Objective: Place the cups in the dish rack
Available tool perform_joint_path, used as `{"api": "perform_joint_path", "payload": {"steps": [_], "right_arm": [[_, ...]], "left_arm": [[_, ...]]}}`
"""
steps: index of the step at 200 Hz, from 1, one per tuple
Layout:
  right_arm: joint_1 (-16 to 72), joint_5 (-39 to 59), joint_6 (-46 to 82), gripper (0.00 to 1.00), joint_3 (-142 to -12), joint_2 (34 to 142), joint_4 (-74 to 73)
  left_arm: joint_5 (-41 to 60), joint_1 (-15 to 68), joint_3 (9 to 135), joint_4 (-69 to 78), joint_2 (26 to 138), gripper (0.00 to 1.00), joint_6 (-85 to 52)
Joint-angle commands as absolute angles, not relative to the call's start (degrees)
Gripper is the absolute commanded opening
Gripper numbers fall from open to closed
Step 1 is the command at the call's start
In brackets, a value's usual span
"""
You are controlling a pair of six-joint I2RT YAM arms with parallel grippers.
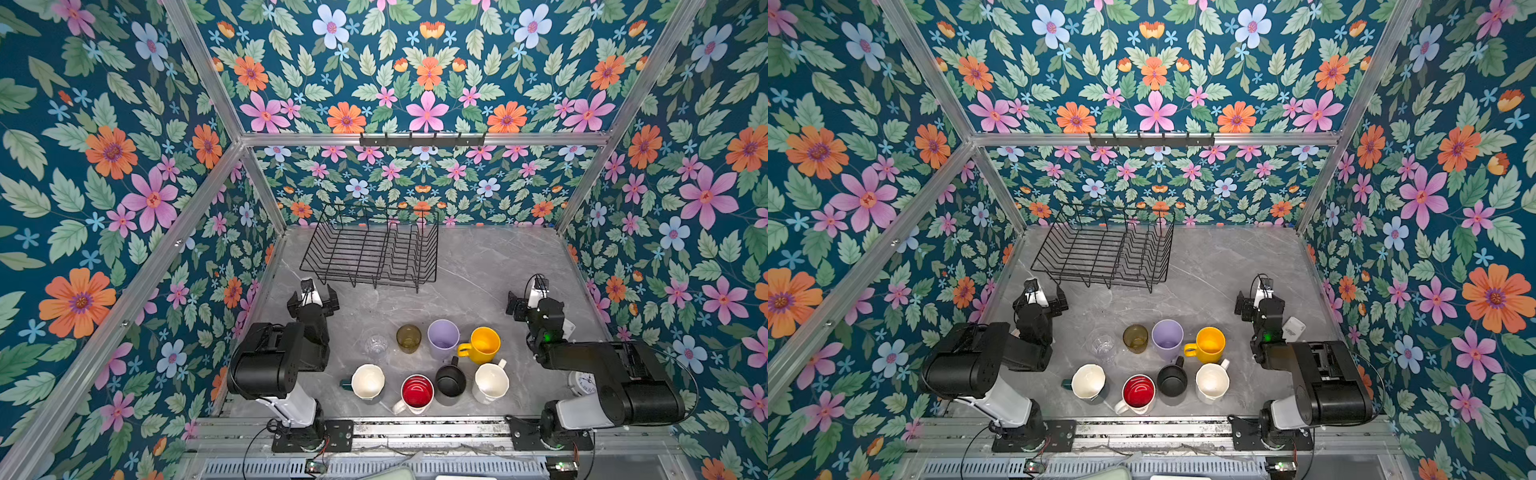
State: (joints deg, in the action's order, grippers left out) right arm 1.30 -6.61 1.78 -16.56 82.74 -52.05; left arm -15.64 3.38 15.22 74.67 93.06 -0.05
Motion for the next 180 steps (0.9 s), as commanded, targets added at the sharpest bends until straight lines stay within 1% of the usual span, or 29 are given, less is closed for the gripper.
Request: {"api": "perform_joint_path", "payload": {"steps": [1,180], "right_arm": [[1.38,-6.72,2.2,0.99,-16.8,82.62,-52.91],[1.03,-6.42,2.37,0.99,-17.05,82.62,-52.47]], "left_arm": [[-15.02,3.34,15.21,74.86,92.81,1.0,-0.39],[-14.93,3.34,15.21,74.74,92.8,1.0,-0.44]]}}
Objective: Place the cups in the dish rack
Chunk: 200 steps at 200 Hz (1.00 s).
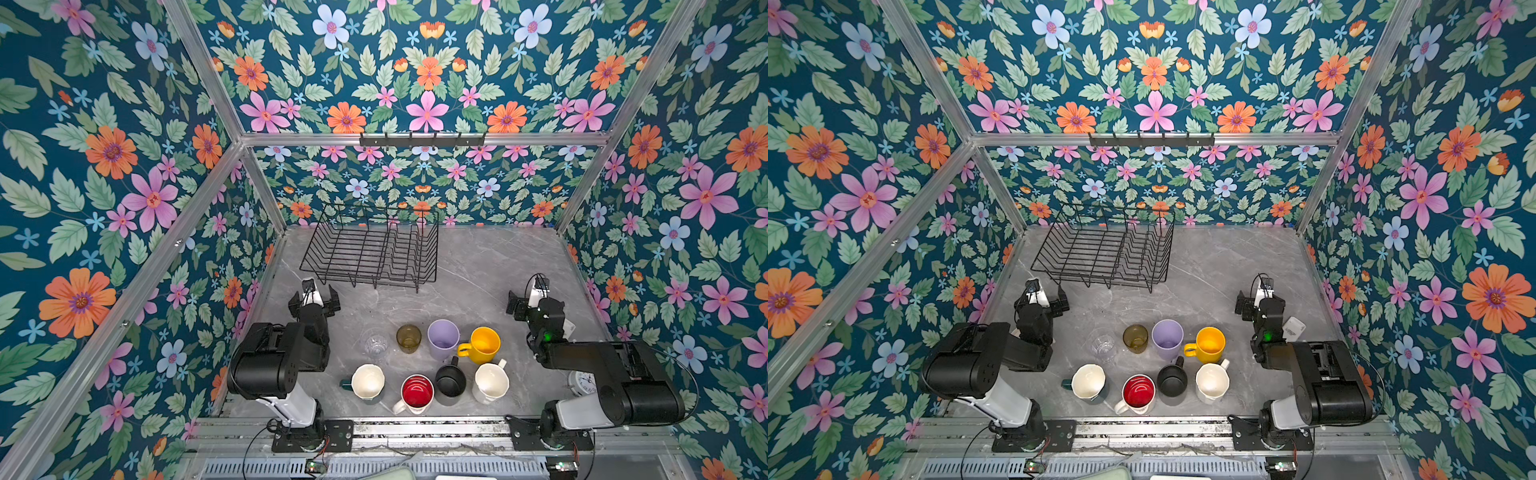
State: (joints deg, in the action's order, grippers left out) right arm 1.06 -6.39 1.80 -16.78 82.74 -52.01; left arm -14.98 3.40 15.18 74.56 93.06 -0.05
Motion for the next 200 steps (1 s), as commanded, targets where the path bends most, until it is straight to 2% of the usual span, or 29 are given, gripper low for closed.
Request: {"api": "perform_joint_path", "payload": {"steps": [1,27,50,58,73,102,131,151,183,200], "right_arm": [[1.04,-6.42,2.37,0.99,-17.05,82.62,-52.47],[1.01,-6.53,2.29,0.99,-16.84,82.53,-52.8],[1.06,-8.23,2.58,0.99,-17.14,79.28,-50.55],[1.18,-9.22,3.0,0.99,-18.87,76.06,-45.35],[1.26,-10.82,6.6,0.99,-25.48,69.1,-25.16],[1.27,-13.01,24.87,0.99,-35.85,59.64,1.15],[1.15,-0.72,24.19,0.99,-35.45,51.37,4.74],[1.14,5.42,24.7,0.91,-36.94,48.63,7.79],[1.94,12.43,26.32,0.8,-44.05,53.35,14.71],[5.57,11.1,25.54,0.78,-50.05,58.23,19.24]], "left_arm": [[-14.89,3.34,15.21,74.76,92.76,1.0,-0.44],[-15.03,3.34,14.36,76.15,92.21,1.0,-0.1],[-15.2,4.14,14.42,71.09,86.42,1.0,0.67],[-16.87,4.99,15.18,67.49,83.47,1.0,1.21],[-21.0,6.23,16.24,61.45,77.45,1.0,0.5],[-27.28,6.24,17.58,47.37,63.84,1.0,-17.08],[-18.19,6.24,16.73,39.88,52.9,1.0,-21.48],[-15.88,6.24,19.29,31.63,47.03,1.0,-23.67],[-16.72,6.22,26.39,19.63,41.41,1.0,-21.41],[-18.75,6.15,30.79,14.54,40.91,1.0,-18.81]]}}
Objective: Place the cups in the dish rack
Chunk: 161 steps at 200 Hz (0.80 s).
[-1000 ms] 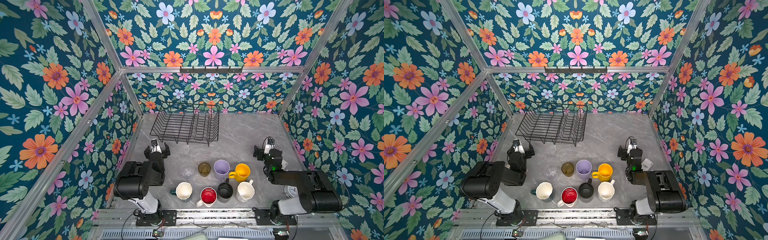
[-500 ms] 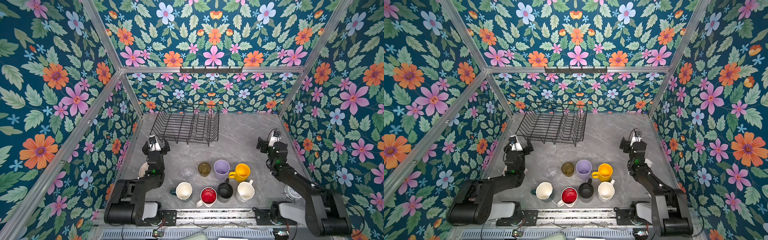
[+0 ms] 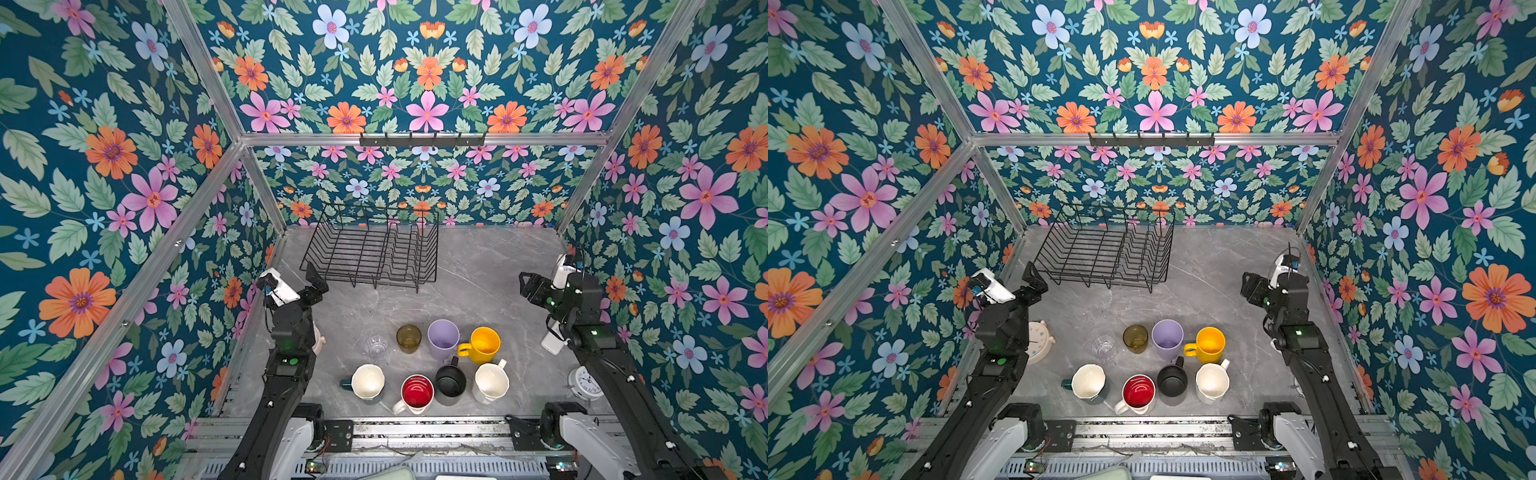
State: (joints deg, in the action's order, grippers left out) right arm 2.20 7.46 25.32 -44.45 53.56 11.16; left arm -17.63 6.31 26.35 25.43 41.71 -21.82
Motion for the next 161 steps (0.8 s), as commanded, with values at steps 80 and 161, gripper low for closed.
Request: {"api": "perform_joint_path", "payload": {"steps": [80,161], "right_arm": [[22.2,1.37,24.44,0.73,-74.92,83.11,28.92],[28.24,-1.55,24.61,0.66,-96.57,107.47,35.53]], "left_arm": [[-8.84,6.15,38.88,8.84,48.73,1.0,-10.99],[-1.3,5.8,43.69,9.69,52.35,1.0,-10.1]]}}
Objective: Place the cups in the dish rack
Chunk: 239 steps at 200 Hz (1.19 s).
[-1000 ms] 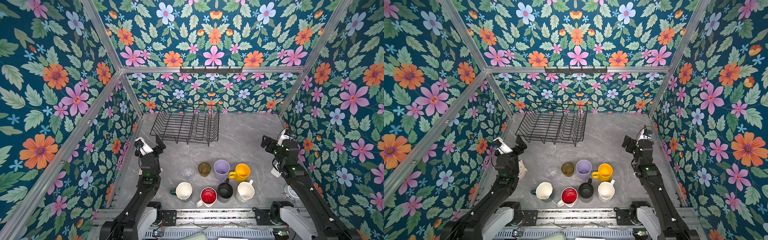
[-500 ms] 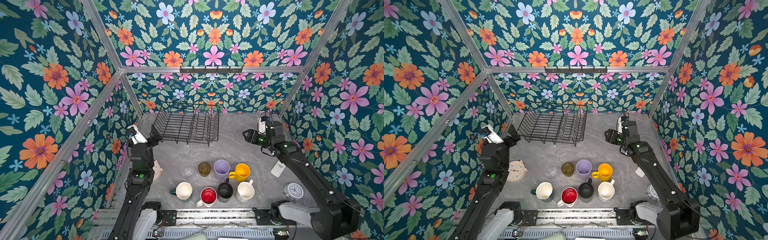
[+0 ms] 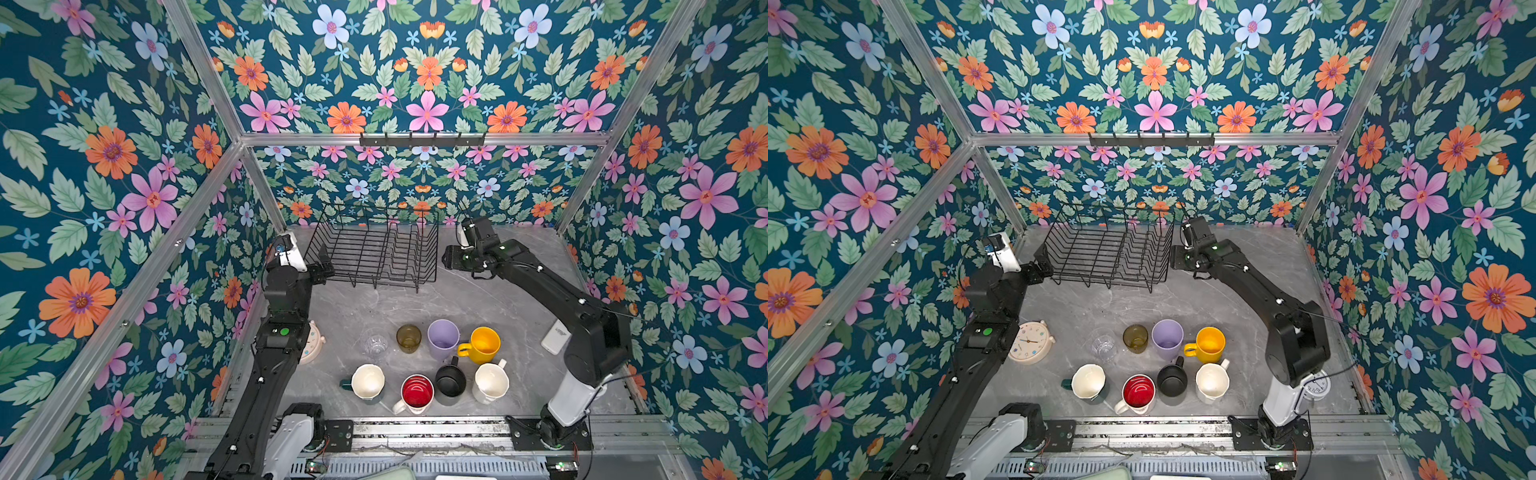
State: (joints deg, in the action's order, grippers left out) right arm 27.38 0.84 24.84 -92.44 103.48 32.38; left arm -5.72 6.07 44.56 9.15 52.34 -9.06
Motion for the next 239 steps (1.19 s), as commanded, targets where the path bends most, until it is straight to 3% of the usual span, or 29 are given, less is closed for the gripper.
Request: {"api": "perform_joint_path", "payload": {"steps": [1,79,132,239], "right_arm": [[28.22,-1.56,24.65,0.66,-96.8,107.65,35.61],[28.62,-1.82,25.8,0.57,-107.22,119.47,36.44],[28.71,-2.15,25.75,0.46,-115.14,126.72,39.19],[28.63,-7.18,27.85,0.26,-113.21,127.2,35.93]], "left_arm": [[-1.09,5.8,43.64,9.72,52.32,1.0,-10.11],[-2.34,5.45,40.96,10.11,48.53,1.0,-10.13],[-1.61,4.93,40.81,9.58,47.99,1.0,-10.11],[-0.28,3.78,40.96,8.7,47.97,1.0,-10.61]]}}
